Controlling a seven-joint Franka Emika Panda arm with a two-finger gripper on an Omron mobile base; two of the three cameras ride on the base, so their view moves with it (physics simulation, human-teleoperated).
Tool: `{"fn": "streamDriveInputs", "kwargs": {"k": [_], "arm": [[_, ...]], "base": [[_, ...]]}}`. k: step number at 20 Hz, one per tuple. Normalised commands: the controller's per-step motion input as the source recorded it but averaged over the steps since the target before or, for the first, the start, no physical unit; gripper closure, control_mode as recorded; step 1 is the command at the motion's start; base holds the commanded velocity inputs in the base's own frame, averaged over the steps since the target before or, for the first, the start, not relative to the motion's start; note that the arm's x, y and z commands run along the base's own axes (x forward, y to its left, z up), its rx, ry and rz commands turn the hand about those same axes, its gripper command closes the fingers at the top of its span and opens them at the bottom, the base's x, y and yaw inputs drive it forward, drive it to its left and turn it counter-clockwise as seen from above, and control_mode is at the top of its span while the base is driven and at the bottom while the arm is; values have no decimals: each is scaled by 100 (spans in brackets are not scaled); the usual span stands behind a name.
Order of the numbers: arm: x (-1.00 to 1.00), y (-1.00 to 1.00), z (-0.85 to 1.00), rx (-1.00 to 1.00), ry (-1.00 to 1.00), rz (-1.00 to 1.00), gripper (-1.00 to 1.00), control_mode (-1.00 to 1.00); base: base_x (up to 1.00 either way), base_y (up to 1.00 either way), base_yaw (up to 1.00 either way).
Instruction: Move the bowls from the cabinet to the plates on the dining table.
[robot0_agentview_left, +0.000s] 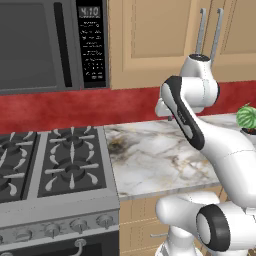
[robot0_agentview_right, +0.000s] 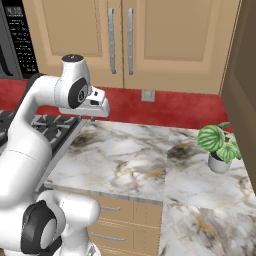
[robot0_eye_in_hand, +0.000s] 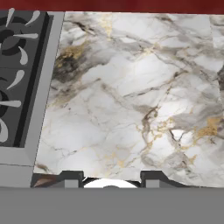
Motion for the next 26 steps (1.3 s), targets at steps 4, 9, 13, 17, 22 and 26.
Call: {"fn": "streamDriveInputs", "kwargs": {"k": [4, 9, 13, 17, 22, 26], "arm": [[-10, -1, 0, 0, 0, 0, -100, -100], [-9, -9, 0, 0, 0, 0, -100, -100], [0, -17, 0, 0, 0, 0, -100, -100], [-8, -18, 16, 0, -2, 0, -100, -100], [-11, -13, 25, 0, -5, 0, -100, -100], [-24, -9, 35, 0, -10, 0, -100, -100]], "base": [[0, 0, 0], [0, 0, 0], [0, 0, 0], [0, 0, 0], [0, 0, 0], [0, 0, 0]]}}
